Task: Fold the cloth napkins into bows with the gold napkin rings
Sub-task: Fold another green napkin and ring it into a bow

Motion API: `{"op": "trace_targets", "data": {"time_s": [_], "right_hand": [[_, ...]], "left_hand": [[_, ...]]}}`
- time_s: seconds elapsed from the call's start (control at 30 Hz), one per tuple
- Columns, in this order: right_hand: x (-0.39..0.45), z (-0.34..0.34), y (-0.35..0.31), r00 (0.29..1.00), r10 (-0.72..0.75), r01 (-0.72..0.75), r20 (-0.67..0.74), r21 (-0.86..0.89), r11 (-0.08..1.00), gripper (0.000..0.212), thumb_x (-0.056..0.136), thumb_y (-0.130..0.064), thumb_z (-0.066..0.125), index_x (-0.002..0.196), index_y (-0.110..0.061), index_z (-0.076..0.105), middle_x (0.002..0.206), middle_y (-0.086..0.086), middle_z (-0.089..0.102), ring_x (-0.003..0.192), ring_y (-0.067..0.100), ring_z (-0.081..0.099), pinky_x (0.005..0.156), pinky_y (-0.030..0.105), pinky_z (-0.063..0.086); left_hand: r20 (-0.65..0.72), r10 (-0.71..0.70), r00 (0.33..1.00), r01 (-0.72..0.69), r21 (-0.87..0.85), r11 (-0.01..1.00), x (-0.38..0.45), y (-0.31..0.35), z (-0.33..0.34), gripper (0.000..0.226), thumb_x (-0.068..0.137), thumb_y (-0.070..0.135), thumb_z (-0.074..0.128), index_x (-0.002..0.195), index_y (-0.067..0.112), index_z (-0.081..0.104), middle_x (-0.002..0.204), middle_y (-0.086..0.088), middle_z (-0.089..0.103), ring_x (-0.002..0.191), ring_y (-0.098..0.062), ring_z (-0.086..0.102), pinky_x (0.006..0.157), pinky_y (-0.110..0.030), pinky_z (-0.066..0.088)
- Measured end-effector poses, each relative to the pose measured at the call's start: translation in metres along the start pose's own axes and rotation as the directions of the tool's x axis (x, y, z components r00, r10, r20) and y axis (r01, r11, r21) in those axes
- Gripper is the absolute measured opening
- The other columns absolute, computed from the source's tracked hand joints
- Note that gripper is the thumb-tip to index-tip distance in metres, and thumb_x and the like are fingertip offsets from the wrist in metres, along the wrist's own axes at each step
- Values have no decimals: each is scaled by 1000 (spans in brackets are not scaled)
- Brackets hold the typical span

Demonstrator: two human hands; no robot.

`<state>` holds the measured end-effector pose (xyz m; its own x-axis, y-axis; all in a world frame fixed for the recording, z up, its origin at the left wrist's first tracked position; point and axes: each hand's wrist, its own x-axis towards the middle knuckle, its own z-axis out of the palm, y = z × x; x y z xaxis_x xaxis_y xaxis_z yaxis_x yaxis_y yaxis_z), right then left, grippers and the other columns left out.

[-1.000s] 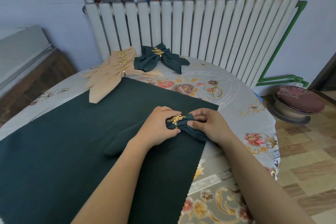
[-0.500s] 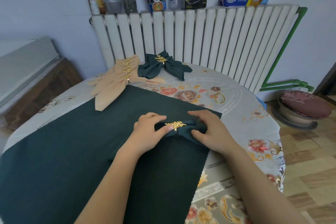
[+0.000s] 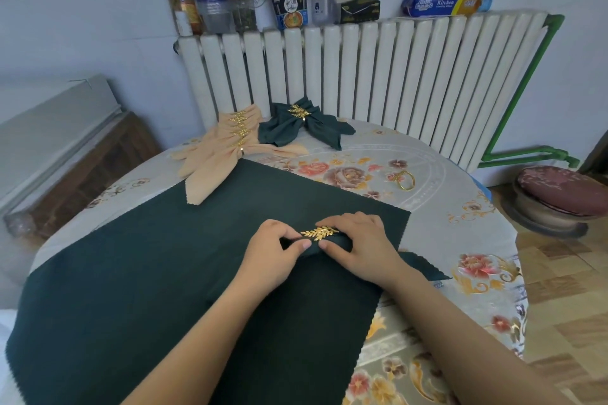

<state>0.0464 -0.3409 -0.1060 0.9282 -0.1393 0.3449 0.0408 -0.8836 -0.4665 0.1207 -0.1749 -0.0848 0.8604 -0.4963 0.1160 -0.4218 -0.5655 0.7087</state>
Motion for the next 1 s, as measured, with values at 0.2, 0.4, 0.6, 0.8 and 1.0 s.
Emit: {"op": "trace_targets", "data": {"time_s": [0.2,0.4,0.6,0.8,1.0], "right_hand": [[3,5,-4,999,42,-42,-8,-66,997,57,78,-64,22,115,-36,56,100,-14,59,97,9,49,90,28,25],[1,5,-5,999,43,-42,5,-90,995,59,79,-65,19,119,-38,54,102,-13,58,99,10,48,90,30,26],[0,6,8,1000,-19,18,6,131,991,45,81,-56,41,118,-37,59,106,-8,51,104,12,42,94,24,30],[-2,6,11,996,-91,87,5,269,959,31,82,-47,55,112,-42,60,110,-13,48,113,6,40,99,18,27],[-3,3,12,994,-108,106,2,191,976,36,80,-47,60,116,-41,62,112,-17,49,109,7,44,99,19,28]], "left_hand": [[10,59,998,-60,306,950,-4,12,-6,31,89,41,58,70,16,59,75,1,58,74,-16,54,63,-30,41],[110,17,994,-29,101,994,-6,9,-22,38,89,40,57,66,11,67,61,-6,61,59,-17,53,56,-30,39],[129,-22,991,26,-32,999,-2,0,-13,18,74,43,74,84,31,64,59,11,61,72,-4,56,76,-27,43],[196,-4,981,0,17,1000,6,-10,-9,68,65,51,79,125,39,50,122,14,47,125,-12,36,109,-40,29],[284,-15,959,-21,124,992,9,-6,-10,55,52,67,75,95,34,63,93,16,64,91,-8,57,84,-33,48]]}}
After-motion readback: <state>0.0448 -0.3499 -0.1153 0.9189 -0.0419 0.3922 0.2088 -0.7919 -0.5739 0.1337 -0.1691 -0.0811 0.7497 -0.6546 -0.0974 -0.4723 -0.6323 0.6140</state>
